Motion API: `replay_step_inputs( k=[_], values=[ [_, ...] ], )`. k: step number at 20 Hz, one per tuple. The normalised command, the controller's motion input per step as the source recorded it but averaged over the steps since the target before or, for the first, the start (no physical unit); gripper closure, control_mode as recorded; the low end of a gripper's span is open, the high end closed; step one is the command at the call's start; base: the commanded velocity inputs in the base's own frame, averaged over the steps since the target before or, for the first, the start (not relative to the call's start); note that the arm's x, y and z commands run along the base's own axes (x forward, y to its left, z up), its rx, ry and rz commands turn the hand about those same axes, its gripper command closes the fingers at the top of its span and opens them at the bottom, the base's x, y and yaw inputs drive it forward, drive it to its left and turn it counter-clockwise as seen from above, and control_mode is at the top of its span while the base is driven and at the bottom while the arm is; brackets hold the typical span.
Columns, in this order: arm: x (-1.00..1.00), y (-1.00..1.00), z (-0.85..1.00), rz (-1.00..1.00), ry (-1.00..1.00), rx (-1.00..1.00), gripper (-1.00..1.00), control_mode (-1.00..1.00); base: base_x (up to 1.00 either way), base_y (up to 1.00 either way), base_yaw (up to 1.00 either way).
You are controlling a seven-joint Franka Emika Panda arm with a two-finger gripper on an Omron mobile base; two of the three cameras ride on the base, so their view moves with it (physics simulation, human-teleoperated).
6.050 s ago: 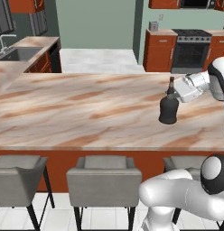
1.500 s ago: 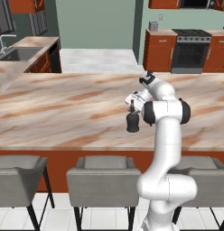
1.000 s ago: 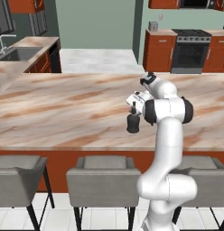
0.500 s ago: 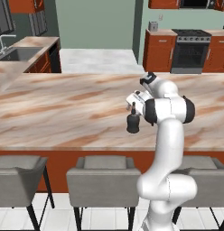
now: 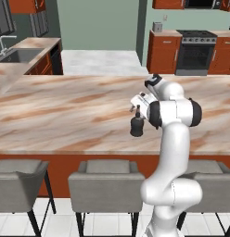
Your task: Get the candle and the liquor from the cabinet and move them to the dining counter.
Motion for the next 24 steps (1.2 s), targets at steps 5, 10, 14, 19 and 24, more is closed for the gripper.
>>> replay_step_inputs(
  k=[5, 10, 14, 19, 24],
  values=[
    [0.0, -0.14, -0.09, 0.0, 0.0, 0.0, -1.0, -1.0, 0.0, 0.0, 0.0],
    [0.0, -0.09, -0.06, 0.0, 0.03, 0.0, -1.0, -1.0, 0.0, 0.0, 0.0],
    [0.0, -0.19, -0.03, 0.0, 0.07, 0.0, -1.0, -1.0, 0.0, 0.0, 0.0],
    [-0.01, -0.24, 0.0, 0.0, 0.06, 0.0, -1.0, -1.0, 0.0, 0.0, 0.0],
    [-0.03, -0.14, 0.0, 0.0, 0.08, 0.0, -1.0, -1.0, 0.0, 0.0, 0.0]
  ],
)
